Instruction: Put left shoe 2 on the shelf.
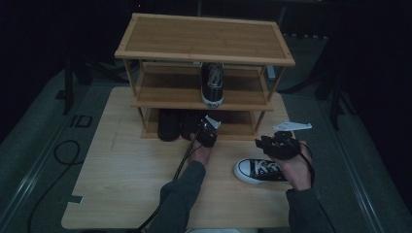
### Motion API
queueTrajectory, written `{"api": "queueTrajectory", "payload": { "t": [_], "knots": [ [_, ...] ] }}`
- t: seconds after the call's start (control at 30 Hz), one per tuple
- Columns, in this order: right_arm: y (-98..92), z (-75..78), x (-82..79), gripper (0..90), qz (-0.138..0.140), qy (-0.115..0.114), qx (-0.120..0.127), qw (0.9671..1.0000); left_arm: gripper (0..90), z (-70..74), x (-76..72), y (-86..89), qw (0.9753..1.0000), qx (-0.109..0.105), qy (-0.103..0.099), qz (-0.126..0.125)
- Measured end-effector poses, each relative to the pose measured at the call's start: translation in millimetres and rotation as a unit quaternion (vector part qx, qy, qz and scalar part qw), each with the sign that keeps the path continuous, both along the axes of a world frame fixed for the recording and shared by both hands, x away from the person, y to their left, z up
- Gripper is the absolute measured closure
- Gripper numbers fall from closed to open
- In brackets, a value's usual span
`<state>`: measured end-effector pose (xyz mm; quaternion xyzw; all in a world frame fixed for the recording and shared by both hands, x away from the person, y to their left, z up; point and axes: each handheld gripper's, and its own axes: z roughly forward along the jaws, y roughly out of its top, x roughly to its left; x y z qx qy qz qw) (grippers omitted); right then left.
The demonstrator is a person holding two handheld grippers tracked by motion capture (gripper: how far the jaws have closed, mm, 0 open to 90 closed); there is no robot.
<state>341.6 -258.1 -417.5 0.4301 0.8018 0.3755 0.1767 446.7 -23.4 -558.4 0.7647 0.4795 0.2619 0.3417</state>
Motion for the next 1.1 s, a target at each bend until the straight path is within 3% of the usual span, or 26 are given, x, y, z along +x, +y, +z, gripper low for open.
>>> {"api": "queueTrajectory", "payload": {
  "t": [1.1],
  "knots": [
    [-50.1, -26.2, -32.5, 66.8, -0.031, 0.027, -0.017, 0.9990, 90.0, -0.1, -0.1, -0.3, 1.0000, 0.000, -0.001, 0.001]
  ]
}}
